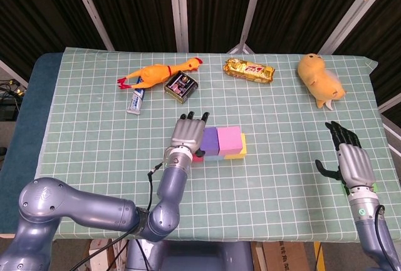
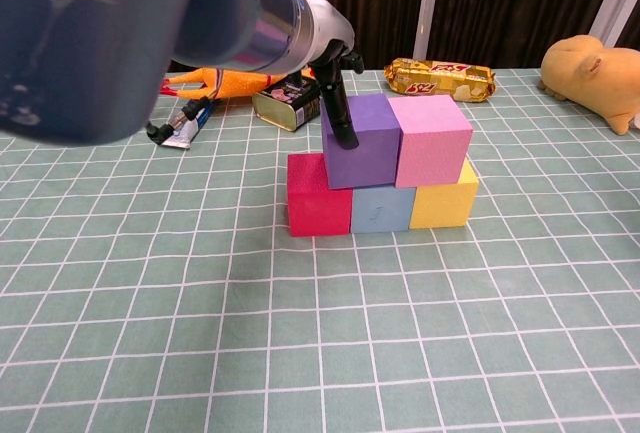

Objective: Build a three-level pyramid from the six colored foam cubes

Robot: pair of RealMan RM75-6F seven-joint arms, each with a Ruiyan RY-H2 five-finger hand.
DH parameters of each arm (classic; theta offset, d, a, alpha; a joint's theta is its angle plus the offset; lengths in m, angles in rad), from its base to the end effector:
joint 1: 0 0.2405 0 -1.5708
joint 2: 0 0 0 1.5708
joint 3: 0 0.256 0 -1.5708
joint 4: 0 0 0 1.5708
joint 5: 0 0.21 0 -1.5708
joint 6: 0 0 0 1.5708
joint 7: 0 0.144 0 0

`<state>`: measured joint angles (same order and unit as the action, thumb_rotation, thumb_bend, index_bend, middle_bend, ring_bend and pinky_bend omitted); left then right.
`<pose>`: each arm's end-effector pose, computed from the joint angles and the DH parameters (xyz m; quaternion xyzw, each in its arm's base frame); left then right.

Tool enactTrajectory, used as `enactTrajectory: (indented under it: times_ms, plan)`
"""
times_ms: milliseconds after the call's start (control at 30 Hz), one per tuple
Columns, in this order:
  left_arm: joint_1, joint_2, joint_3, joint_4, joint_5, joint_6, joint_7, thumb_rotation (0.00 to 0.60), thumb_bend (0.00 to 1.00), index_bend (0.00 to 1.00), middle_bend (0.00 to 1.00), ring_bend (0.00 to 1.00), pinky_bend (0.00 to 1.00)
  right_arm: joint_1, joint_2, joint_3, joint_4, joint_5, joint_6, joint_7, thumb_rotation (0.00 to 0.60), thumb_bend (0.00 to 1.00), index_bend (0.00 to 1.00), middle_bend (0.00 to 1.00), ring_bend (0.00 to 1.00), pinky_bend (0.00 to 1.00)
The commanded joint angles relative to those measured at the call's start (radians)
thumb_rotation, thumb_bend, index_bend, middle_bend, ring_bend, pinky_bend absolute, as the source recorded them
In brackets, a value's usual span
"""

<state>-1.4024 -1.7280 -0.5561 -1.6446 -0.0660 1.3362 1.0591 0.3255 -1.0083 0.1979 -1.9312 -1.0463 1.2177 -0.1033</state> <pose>0.0673 0.3546 -0.0357 -0.7091 -0.4643 -0.2679 0.4581 -0.2497 -0.2607 0.1600 0.5421 -0.5067 0.3893 0.5457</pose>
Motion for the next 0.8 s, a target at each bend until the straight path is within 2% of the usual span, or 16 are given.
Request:
enactTrajectory:
  times_ms: [33,800]
  plan:
    - [-0.002,-0.004,-0.002,0.006,-0.001,-0.003,0.002,0.6,0.32,0.06,0.36,0.07,0.12,0.0,0.0,0.0,0.0,0.0,0.001,0.0,0.6,0.36,0.0,0.0,0.0,0.0]
    - [-0.013,-0.018,-0.01,0.014,-0.005,-0.004,0.018,0.6,0.32,0.06,0.36,0.07,0.12,-0.001,-0.001,0.001,0.0,-0.003,0.0,0.003,0.6,0.36,0.0,0.0,0.0,0.0]
